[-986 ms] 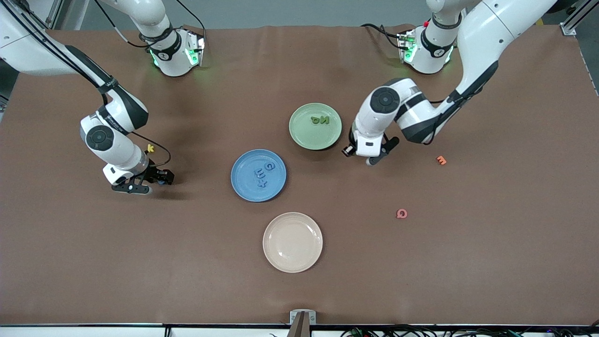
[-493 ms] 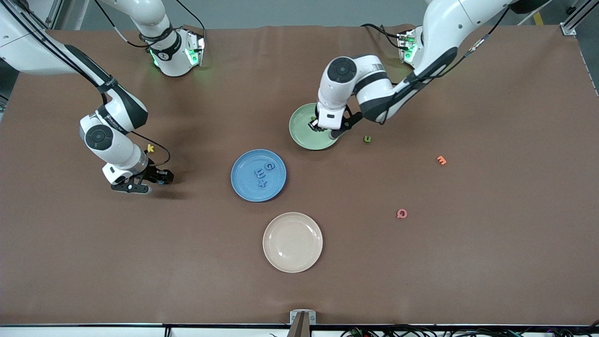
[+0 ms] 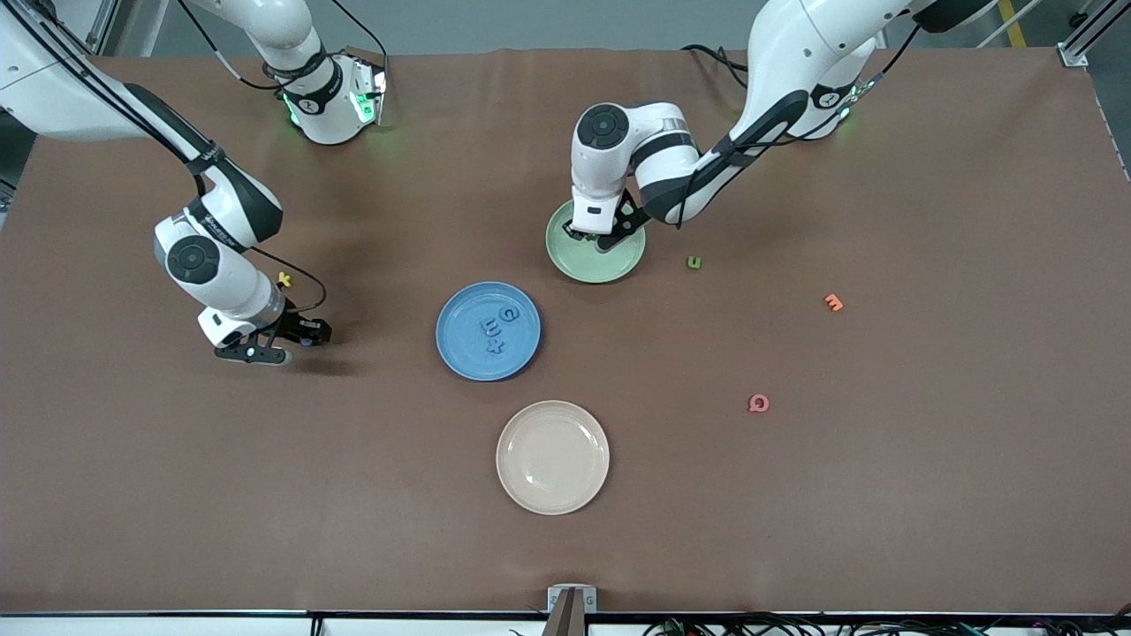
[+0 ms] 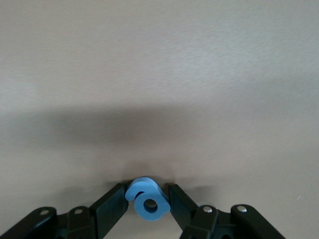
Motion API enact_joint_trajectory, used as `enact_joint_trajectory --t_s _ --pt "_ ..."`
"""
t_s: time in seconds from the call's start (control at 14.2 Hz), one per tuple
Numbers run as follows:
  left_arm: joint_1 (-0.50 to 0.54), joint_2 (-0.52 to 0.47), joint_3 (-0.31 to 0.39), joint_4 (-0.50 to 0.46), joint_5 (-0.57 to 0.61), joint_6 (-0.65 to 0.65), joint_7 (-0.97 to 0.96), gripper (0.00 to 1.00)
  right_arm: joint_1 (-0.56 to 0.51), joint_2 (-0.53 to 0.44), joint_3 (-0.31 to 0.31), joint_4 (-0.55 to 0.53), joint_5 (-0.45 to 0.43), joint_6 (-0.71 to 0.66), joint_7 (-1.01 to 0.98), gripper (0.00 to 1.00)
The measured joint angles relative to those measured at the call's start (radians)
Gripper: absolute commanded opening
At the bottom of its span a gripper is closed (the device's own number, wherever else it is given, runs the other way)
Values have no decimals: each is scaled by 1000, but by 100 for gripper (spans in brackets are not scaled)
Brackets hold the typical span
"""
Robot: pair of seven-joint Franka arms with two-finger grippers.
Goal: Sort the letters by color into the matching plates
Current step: 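Carry B to green plate with the left gripper while the right gripper carries e, then release B on green plate with the left gripper while the right gripper places e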
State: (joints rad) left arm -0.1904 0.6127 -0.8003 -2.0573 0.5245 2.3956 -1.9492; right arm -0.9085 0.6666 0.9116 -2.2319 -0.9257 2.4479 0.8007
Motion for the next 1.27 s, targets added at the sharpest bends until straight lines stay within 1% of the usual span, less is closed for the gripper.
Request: enact_joint_trajectory --t_s 0.14,0.21,0.42,0.56,0.63,0.7,0.77,0.85,0.92,0.99,1.06,1.13,1.27 --pt "-34 21 24 27 -1 0 -8 23 41 0 51 34 80 -55 53 0" --pt "-41 33 26 41 -1 0 -10 23 80 0 64 57 120 -74 82 0" --pt "-51 61 27 71 -1 0 -10 24 234 0 70 137 178 -113 233 0" --pt "-60 75 27 89 -1 0 -10 25 344 0 68 192 242 -131 327 0" --pt "-66 79 28 96 -2 0 -10 30 399 0 62 219 268 -137 371 0" --pt "-72 83 30 104 -5 0 -10 48 450 0 50 243 284 -142 412 0" --pt "-79 87 34 110 -8 0 -10 80 500 0 32 265 292 -145 453 0" --pt "-85 89 39 114 -9 0 -10 99 543 0 11 282 294 -146 486 1" --pt "-88 91 43 116 -9 1 -10 99 581 0 -11 295 296 -146 513 7" --pt "-89 93 46 118 -9 3 -10 99 614 0 -33 307 298 -146 536 65" --pt "-89 93 47 119 -9 4 -10 99 643 1 -52 317 300 -146 553 97" --pt "-88 93 49 122 -9 5 -10 99 664 1 -68 325 303 -146 565 100" --pt "-78 92 51 130 -10 6 -10 99 686 2 -83 333 309 -146 584 100"
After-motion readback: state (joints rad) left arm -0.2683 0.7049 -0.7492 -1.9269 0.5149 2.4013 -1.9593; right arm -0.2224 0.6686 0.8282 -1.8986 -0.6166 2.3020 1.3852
